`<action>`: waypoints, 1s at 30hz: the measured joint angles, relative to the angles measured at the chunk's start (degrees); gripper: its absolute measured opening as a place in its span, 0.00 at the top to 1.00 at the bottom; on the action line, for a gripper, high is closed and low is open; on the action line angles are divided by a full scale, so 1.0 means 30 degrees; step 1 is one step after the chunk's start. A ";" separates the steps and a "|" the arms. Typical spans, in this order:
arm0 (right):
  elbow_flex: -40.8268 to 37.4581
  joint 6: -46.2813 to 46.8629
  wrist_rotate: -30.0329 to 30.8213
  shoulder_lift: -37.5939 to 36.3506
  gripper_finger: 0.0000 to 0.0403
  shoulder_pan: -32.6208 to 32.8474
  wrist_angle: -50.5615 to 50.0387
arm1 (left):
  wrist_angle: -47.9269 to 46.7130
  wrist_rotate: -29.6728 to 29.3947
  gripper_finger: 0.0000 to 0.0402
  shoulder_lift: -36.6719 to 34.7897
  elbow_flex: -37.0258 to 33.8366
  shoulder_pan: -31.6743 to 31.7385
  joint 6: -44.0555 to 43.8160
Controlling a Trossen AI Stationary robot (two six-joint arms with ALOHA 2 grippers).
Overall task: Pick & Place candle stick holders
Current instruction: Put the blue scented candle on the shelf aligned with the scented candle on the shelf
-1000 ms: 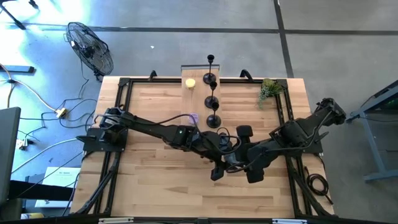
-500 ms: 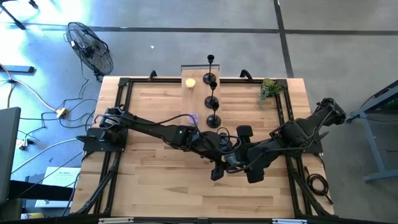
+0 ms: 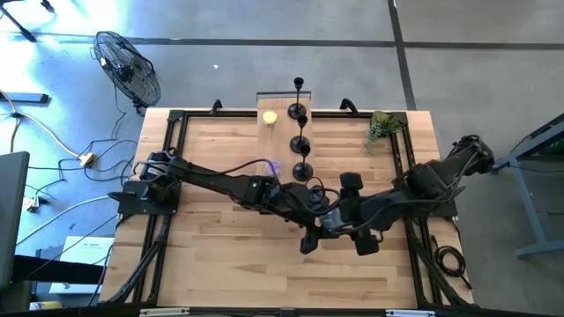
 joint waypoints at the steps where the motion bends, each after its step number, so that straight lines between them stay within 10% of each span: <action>1: 0.0000 0.0000 -0.0058 -0.0157 0.38 0.0000 0.0212 | 0.0074 0.0067 0.51 0.0000 0.0000 0.0000 0.0000; 18: 0.0051 0.1038 -0.1114 -0.2835 0.37 0.0036 0.2816 | 0.0828 -0.0563 0.51 -0.0320 -0.0080 0.0000 0.0051; 30: 0.0058 -0.0102 -0.3043 -0.6363 0.37 0.3016 0.6733 | 0.0315 -0.7699 0.51 -0.4003 -0.0073 -0.0601 0.3394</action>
